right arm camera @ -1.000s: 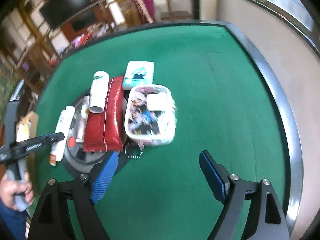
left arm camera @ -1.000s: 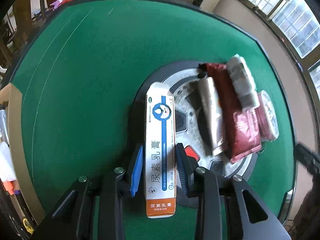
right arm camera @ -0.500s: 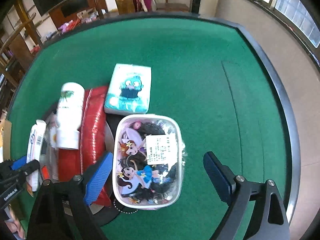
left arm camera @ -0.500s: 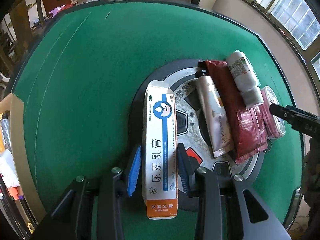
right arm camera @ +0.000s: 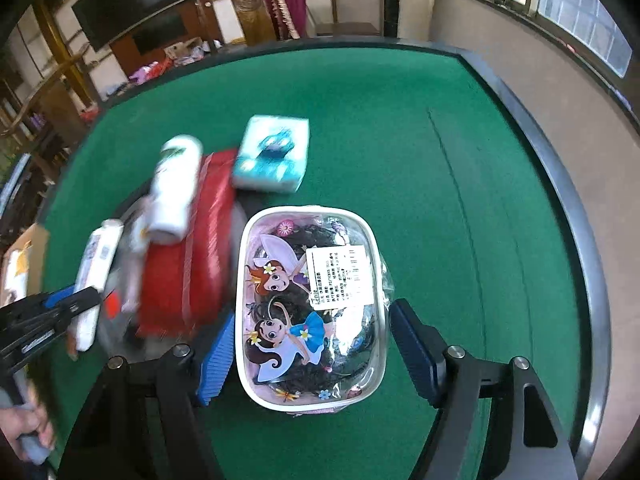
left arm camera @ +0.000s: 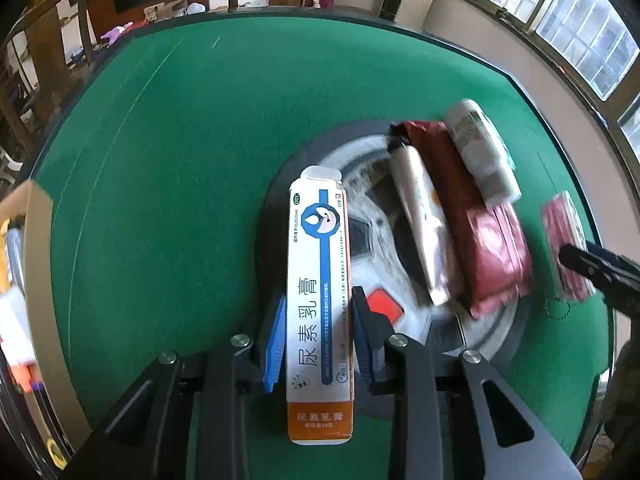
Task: Organize objects
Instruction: 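Carry the toothpaste box and clear pouch to the cardboard tray with both tools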
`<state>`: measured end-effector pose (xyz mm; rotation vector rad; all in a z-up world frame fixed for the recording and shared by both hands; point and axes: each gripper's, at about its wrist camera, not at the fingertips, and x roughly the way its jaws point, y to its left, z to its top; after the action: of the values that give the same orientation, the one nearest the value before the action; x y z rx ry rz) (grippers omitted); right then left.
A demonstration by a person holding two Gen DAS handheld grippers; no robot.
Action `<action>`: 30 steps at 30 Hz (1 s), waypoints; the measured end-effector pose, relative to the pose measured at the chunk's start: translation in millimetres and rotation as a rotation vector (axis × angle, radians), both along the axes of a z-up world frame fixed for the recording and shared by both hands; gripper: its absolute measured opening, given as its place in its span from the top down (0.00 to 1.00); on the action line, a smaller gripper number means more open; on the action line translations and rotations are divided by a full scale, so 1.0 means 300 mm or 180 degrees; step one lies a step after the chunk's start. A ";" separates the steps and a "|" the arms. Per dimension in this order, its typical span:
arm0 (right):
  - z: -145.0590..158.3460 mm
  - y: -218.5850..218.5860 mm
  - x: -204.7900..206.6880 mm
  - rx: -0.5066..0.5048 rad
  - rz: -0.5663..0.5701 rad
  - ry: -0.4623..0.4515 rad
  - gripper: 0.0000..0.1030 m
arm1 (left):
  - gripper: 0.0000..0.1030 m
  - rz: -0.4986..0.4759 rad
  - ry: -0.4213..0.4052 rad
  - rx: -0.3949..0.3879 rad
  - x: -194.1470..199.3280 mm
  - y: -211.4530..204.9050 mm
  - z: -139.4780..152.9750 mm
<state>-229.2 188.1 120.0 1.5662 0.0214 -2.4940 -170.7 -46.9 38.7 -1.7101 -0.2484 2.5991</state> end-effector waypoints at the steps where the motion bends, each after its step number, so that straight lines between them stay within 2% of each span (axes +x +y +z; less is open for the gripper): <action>1: 0.004 0.001 0.043 -0.0021 0.0021 0.0018 0.24 | 0.72 -0.0019 0.0001 -0.0015 0.016 0.006 -0.001; 6: -0.014 -0.012 0.236 -0.0184 0.0107 -0.0019 0.24 | 0.72 -0.0072 0.0003 -0.0004 0.125 0.028 0.002; 13: -0.002 -0.111 0.401 -0.0324 0.0259 -0.0087 0.24 | 0.72 -0.0268 0.0024 -0.0104 0.332 0.043 0.021; 21: -0.003 -0.199 0.494 -0.0332 0.0349 -0.0158 0.24 | 0.72 -0.0403 0.0065 -0.0093 0.482 0.035 0.053; 30: 0.037 -0.304 0.543 -0.0340 0.0408 -0.0088 0.24 | 0.72 -0.0429 0.0226 -0.0073 0.561 -0.020 0.131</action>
<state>-66.4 97.0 131.0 1.5071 -0.0145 -2.3354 -2.4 -52.8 78.1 -1.5779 -0.0985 2.5684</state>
